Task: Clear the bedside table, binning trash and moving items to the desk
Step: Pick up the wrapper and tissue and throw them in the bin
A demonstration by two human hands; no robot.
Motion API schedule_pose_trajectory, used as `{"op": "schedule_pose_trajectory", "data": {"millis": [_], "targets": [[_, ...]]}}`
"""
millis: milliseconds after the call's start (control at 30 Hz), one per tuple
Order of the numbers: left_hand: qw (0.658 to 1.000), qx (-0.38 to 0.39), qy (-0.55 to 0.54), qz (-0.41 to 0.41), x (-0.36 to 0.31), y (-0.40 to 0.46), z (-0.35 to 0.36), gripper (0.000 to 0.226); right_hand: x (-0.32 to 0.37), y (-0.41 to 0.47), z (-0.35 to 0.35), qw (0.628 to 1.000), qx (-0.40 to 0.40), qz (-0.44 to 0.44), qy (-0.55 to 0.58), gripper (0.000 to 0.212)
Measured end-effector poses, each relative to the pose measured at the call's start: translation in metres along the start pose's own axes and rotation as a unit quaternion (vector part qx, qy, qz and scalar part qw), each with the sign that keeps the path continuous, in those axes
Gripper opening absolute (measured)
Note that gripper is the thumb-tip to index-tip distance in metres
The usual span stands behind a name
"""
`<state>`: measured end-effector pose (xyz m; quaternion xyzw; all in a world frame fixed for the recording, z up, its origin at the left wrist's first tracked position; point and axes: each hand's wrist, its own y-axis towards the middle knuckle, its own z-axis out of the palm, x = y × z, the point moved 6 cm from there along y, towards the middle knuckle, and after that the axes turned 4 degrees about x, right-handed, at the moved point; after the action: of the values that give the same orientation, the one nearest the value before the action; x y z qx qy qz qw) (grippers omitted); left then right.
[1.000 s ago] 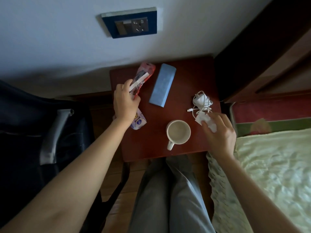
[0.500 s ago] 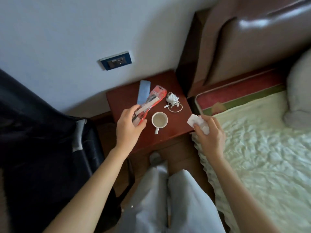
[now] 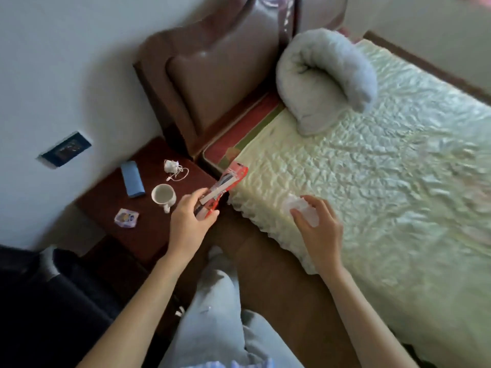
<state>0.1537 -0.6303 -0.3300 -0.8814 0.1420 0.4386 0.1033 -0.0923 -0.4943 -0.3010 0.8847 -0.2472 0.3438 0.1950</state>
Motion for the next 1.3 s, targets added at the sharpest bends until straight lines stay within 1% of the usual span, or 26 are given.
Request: {"op": "schedule_pose_trajectory", "data": {"millis": [100,233,333,500,633,800,933,1000,1133,1233,1300], "targets": [[0.995,0.084,-0.004,0.053,-0.051,-0.026,0.048,0.051,-0.027,-0.049,-0.064,0.997,-0.067,0.042,-0.01,0.031],[0.974,0.193,-0.016,0.116,-0.116,-0.054,0.111,0.049,-0.058,-0.11,-0.135,0.982,-0.155,0.1,-0.029,0.03],[0.951,0.262,-0.021,0.163,-0.164,-0.073,0.158,0.05,-0.082,-0.149,-0.179,0.965,-0.21,0.152,-0.04,0.029],[0.902,0.356,-0.007,0.246,-0.238,-0.104,0.238,0.053,-0.114,-0.214,-0.242,0.923,-0.303,0.228,-0.068,0.031],[0.847,0.433,-0.002,0.31,-0.29,-0.137,0.303,0.054,-0.129,-0.264,-0.285,0.875,-0.385,0.286,-0.072,0.029],[0.763,0.532,-0.001,0.366,-0.348,-0.191,0.374,0.054,-0.141,-0.324,-0.32,0.792,-0.472,0.368,-0.118,0.029],[0.693,0.58,0.01,0.428,-0.381,-0.237,0.416,0.051,-0.146,-0.367,-0.332,0.727,-0.519,0.417,-0.168,0.029],[0.66,0.595,0.02,0.458,-0.394,-0.261,0.433,0.051,-0.15,-0.387,-0.336,0.698,-0.539,0.437,-0.176,0.029],[0.621,0.604,0.029,0.499,-0.417,-0.313,0.462,0.051,-0.159,-0.428,-0.353,0.653,-0.572,0.459,-0.191,0.028],[0.595,0.629,0.027,0.5,-0.428,-0.358,0.485,0.052,-0.173,-0.466,-0.374,0.624,-0.59,0.477,-0.188,0.028],[0.585,0.635,0.027,0.504,-0.434,-0.392,0.503,0.051,-0.183,-0.496,-0.39,0.61,-0.6,0.484,-0.185,0.029]]}}
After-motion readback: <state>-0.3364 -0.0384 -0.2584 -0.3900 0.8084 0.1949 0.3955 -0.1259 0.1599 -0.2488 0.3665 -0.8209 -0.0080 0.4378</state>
